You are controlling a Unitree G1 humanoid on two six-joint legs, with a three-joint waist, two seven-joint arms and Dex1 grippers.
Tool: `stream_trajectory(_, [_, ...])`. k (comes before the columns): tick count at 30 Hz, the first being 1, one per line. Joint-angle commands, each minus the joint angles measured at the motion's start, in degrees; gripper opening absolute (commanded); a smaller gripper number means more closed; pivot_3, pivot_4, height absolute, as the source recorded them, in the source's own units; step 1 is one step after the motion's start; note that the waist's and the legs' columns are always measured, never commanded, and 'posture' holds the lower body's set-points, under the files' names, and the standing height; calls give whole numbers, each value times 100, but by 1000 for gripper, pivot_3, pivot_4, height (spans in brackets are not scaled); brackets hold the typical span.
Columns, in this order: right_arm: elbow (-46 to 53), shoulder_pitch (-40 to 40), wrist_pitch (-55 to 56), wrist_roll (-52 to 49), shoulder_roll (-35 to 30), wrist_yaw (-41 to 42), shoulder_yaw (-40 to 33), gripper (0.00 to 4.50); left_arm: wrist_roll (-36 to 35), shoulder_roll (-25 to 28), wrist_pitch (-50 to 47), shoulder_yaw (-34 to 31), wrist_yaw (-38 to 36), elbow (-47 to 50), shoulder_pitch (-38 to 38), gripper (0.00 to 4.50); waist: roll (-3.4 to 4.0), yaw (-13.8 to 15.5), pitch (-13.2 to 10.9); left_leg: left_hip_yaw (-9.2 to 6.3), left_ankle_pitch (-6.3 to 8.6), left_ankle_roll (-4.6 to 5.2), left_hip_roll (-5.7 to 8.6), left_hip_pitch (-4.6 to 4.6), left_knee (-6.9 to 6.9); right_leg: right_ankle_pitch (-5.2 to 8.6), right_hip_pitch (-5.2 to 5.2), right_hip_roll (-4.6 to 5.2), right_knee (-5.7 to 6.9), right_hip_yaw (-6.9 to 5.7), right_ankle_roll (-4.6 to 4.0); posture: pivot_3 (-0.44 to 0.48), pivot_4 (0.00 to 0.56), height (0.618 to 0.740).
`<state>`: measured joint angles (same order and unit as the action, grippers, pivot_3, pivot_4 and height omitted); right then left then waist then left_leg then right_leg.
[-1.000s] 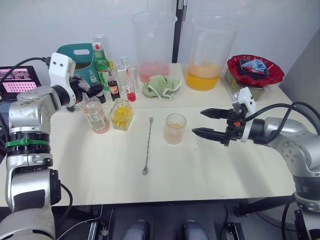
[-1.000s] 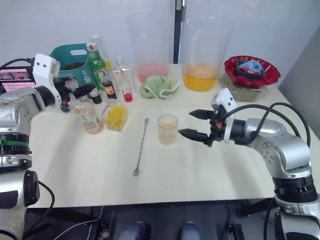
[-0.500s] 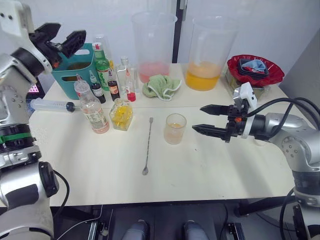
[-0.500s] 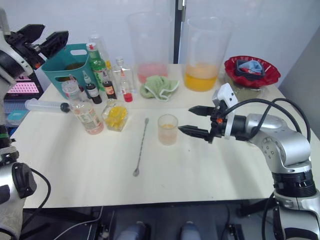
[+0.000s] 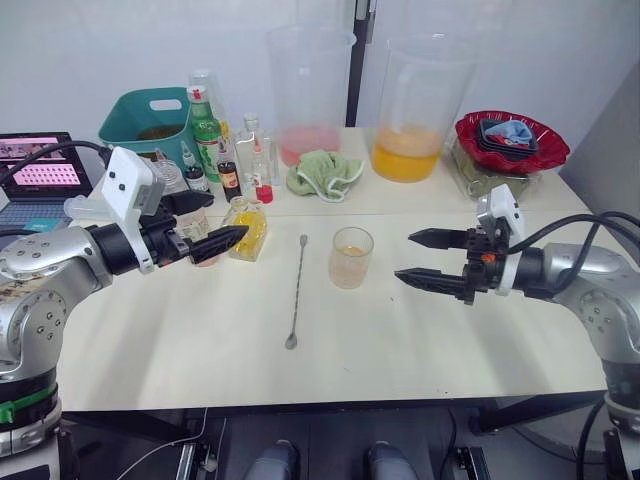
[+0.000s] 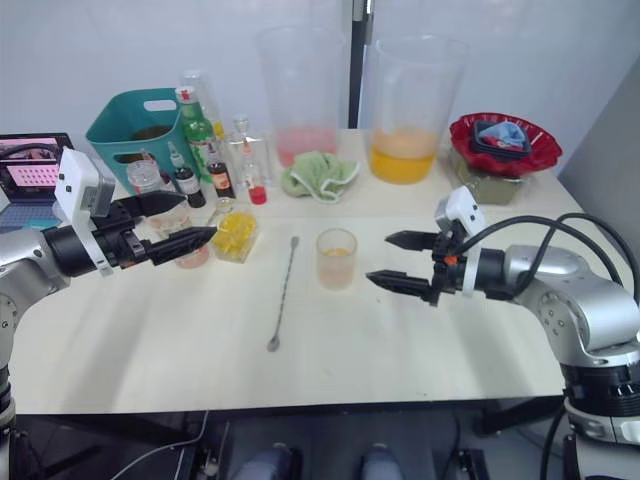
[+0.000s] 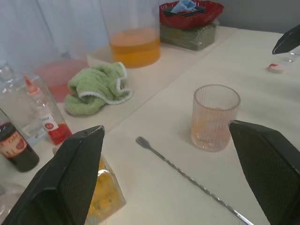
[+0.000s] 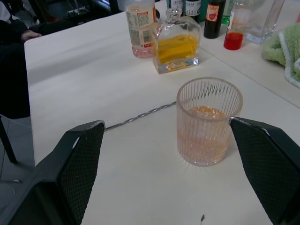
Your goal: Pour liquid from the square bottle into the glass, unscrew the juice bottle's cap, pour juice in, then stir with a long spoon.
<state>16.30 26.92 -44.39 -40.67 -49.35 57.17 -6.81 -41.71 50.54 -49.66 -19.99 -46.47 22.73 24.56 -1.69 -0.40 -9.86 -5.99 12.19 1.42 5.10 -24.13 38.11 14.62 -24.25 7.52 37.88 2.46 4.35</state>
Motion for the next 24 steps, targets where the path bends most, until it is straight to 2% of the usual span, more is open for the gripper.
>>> stream_trajectory(1, [321, -374, 76, 12, -154, 21, -234, 4500, -149, 295, -31, 22, -503, 72, -390, 4477, 0, -7, 0, 1, 0, 0, 0, 1, 0, 0, 0, 0, 1, 1, 0, 0, 150, 740])
stream_trajectory(4, [487, -758, 212, 77, -162, -13, -298, 4500, 411, 505, 457, 377, -608, 157, -939, 4477, 1, -18, 0, 2, 0, 0, -1, 4, -6, 0, -1, 0, -1, 2, -1, 0, 150, 740])
stream_trajectory(9, [858, -1495, 398, -42, 25, -110, -683, 4500, 295, 168, 710, 378, -616, 312, -1411, 4477, 2, 13, 0, 3, 0, -1, -4, 6, -10, 0, 4, 0, -14, 3, -2, 0, 150, 740])
stream_trajectory(13, [1002, -2350, 561, -76, 48, -50, -1280, 4500, 606, -63, 1629, 203, -972, -173, -2060, 4477, 5, 44, 2, 4, 1, 0, -4, 11, -25, 0, 8, 1, -27, 5, -3, 0, 150, 740])
stream_trajectory(17, [923, -3030, 745, -69, 134, -71, -1760, 4500, 918, -196, 2280, 219, -1077, -794, -2156, 4477, 4, 91, 2, 7, -1, -4, -6, 19, -28, -2, 14, 0, -32, 3, -7, 0, 150, 740])
stream_trajectory(24, [307, -3945, 1540, 290, 286, 170, -2562, 4500, 1072, -214, 2692, 260, -1248, -1241, -2189, 4477, 7, 118, 3, 9, -1, -3, -7, 38, -28, -2, 42, 1, -45, 1, -6, 0, 150, 740])
